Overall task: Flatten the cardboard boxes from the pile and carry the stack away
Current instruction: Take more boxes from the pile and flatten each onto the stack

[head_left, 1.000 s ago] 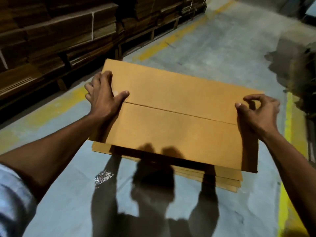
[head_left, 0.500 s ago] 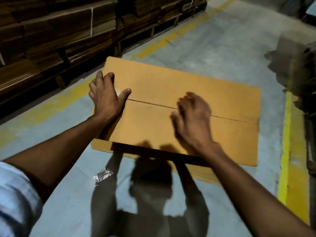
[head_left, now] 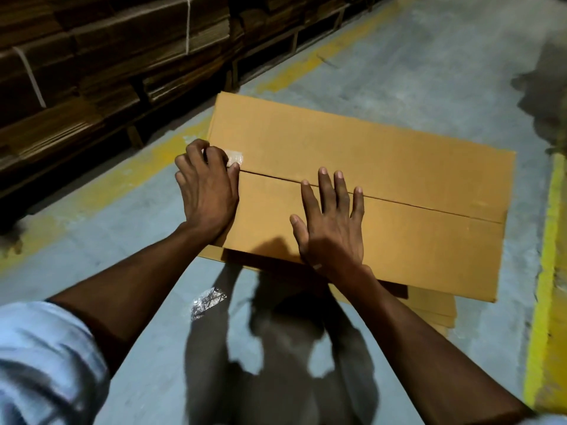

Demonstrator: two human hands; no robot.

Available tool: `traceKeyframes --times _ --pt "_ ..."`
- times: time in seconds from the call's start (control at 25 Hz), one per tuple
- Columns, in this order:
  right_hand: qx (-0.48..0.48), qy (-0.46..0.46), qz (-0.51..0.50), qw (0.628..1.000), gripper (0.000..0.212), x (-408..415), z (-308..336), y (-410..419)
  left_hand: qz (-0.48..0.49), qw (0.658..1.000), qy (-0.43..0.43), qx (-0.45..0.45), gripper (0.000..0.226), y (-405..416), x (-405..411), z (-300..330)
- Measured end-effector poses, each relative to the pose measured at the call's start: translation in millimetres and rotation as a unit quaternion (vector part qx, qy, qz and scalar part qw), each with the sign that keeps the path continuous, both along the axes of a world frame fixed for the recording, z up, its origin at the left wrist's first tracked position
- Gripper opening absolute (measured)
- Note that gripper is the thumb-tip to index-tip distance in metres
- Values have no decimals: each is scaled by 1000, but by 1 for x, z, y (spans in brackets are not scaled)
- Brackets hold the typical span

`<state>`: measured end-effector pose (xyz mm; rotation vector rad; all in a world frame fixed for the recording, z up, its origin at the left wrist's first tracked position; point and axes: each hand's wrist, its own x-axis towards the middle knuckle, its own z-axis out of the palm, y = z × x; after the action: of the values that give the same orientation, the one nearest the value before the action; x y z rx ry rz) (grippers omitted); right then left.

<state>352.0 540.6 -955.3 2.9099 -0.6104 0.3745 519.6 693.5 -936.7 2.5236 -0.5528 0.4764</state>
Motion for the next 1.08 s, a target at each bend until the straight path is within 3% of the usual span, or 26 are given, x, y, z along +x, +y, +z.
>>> traceKeyframes --times 0.12,0.28,0.48,0.68,0.88,1.0,1.08 --pt "0 -12 -3 1000 68 0 -2 0 12 999 -11 48 30 -4 2 1" --pt "0 -7 -6 1000 68 4 0 -2 19 999 -1 27 19 -11 3 4" --pt "-25 -14 -3 1000 66 0 -4 3 5 1000 25 1 43 -9 8 -1" --pt "11 -7 12 1000 65 10 1 -6 -8 1000 17 9 29 -15 17 4" --pt "-8 -13 0 1000 65 4 0 -4 -2 1000 15 -28 37 -11 22 1" --pt "-16 -25 -3 1000 65 0 -2 2 -29 996 11 -83 21 -4 18 -2" --pt "-13 -23 -1 1000 65 1 -3 3 -39 994 30 -93 37 0 15 -3"
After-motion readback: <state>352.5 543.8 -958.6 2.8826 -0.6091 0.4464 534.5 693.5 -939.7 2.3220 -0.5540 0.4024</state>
